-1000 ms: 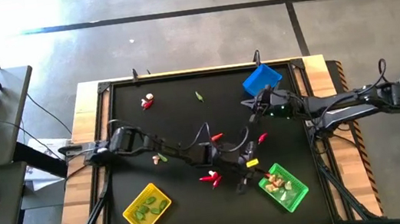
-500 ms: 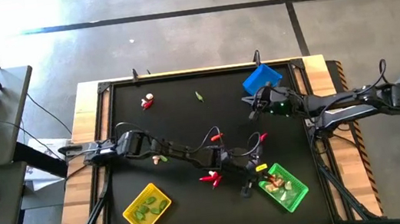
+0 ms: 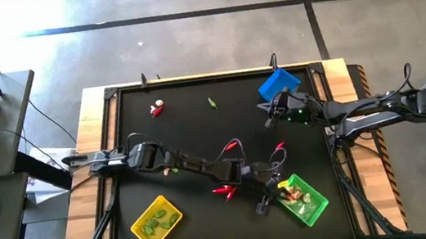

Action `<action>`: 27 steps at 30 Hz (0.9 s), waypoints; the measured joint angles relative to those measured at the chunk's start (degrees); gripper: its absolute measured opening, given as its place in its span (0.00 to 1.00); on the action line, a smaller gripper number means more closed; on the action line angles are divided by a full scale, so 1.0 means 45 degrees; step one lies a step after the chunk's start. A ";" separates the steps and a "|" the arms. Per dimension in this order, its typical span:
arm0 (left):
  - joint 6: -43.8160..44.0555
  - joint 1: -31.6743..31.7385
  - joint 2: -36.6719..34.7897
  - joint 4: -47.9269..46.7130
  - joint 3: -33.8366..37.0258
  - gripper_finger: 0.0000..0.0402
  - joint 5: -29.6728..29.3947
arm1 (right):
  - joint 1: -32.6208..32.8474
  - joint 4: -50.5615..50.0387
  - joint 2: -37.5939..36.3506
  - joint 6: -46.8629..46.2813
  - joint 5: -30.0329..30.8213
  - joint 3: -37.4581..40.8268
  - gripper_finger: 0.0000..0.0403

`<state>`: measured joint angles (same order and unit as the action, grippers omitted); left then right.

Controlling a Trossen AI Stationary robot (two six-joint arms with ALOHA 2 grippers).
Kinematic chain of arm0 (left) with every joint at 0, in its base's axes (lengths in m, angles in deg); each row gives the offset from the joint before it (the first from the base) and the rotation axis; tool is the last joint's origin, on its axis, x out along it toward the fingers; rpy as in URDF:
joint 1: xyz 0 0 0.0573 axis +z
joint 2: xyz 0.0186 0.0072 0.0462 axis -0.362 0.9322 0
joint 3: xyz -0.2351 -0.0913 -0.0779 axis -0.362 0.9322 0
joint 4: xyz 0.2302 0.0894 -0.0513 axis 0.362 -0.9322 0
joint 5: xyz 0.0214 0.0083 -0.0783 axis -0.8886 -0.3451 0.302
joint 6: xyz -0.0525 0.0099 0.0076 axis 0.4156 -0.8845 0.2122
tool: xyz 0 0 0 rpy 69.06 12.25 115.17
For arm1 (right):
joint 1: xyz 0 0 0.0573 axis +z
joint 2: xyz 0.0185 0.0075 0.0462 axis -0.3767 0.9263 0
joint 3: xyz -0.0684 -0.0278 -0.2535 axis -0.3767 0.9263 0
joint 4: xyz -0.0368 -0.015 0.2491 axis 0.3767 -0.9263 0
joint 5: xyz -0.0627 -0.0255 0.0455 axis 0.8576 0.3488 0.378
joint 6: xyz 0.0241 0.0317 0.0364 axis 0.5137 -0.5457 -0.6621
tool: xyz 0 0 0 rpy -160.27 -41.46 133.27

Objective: Sort produce into baskets
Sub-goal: Put the red mushroom into the green bin

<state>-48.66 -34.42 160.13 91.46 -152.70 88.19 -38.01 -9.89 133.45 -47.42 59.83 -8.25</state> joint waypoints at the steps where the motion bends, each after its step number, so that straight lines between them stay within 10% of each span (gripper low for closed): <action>1: -0.0044 0.0008 0.0000 0.0021 0.0000 0.15 0.0000 | 0.0000 -0.0009 0.0000 0.0000 -0.0005 0.0000 0.00; 12: -0.0447 0.0176 -0.0250 -0.0623 0.0012 0.32 0.0092 | 0.0000 -0.0148 0.0000 0.0002 -0.0015 0.0000 0.00; 20: -0.0859 0.1005 -0.1657 -0.1671 0.0344 0.06 0.0095 | 0.0000 -0.0247 0.0000 0.0102 0.0087 0.0000 0.00; 27: 0.0409 0.2012 -0.3643 0.2462 0.3895 0.01 0.0049 | 0.0000 -0.0276 0.0000 0.0102 0.0120 -0.0005 0.00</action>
<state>-46.82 -25.36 143.74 102.54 -135.18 88.41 -38.01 -11.13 133.45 -46.96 60.37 -8.27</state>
